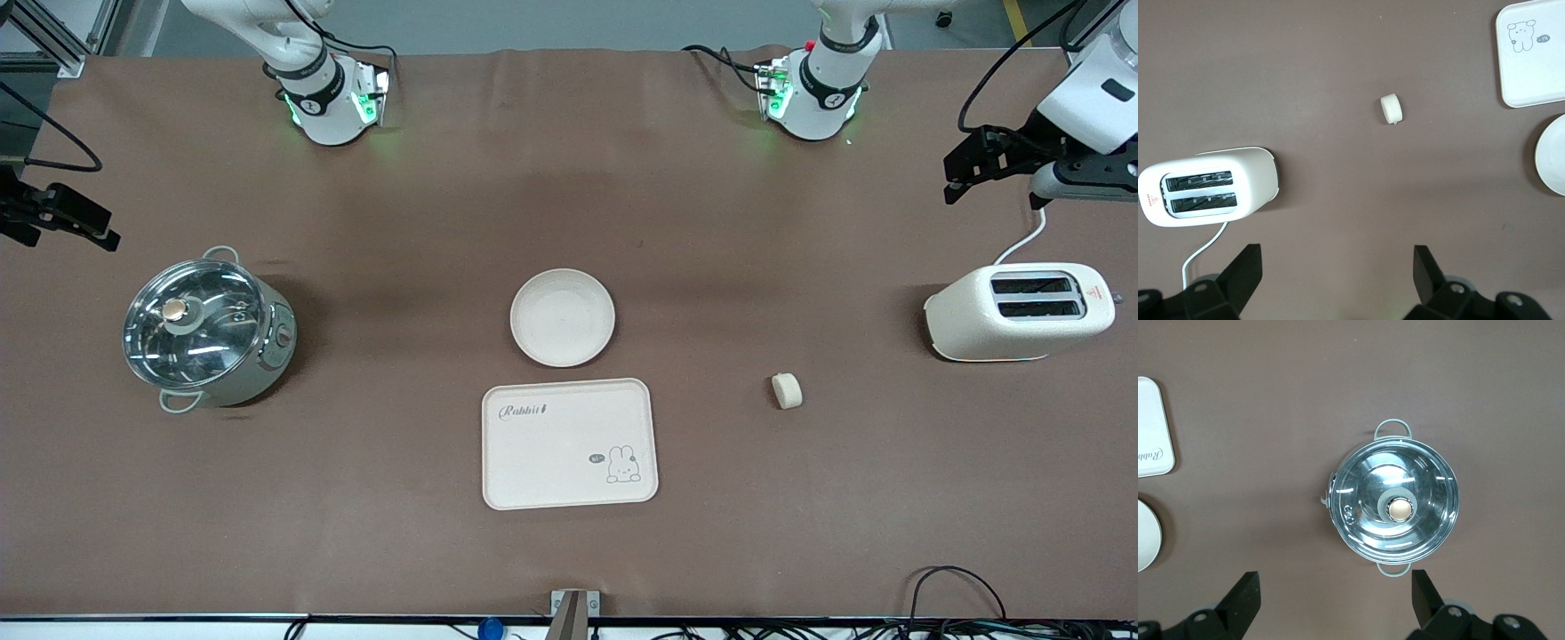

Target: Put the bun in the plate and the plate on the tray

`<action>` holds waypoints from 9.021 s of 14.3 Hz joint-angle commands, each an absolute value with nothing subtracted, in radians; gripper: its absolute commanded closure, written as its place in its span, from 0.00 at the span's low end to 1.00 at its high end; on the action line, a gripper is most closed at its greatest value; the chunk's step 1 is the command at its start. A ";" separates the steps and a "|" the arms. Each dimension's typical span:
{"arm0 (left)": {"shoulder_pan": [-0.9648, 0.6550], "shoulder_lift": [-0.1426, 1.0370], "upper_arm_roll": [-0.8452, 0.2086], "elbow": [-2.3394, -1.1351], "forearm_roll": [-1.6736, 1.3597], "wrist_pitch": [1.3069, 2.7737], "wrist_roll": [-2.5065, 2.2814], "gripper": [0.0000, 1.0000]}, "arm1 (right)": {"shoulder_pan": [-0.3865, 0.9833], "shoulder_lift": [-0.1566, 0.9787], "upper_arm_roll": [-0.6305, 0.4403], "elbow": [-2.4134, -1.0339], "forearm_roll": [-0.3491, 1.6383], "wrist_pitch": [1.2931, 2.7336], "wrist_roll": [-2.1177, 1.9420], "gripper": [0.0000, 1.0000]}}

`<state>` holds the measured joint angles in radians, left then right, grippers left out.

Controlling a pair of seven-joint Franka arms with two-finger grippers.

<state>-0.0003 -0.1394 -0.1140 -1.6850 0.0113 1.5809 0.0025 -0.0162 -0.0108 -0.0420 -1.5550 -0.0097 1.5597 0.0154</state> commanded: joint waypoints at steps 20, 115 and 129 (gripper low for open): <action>-0.106 0.406 -0.124 -1.845 0.037 2.231 -0.445 0.00 | 0.222 0.170 -0.026 -1.592 0.138 1.763 0.150 0.00; -0.040 -0.133 -0.071 -1.641 0.002 1.536 -0.021 0.00 | 0.449 0.959 0.020 -1.322 0.626 2.594 0.092 0.99; -0.040 -0.135 -0.069 -1.641 0.000 1.532 -0.023 0.00 | 0.417 0.770 0.015 -1.385 0.618 2.431 0.207 0.00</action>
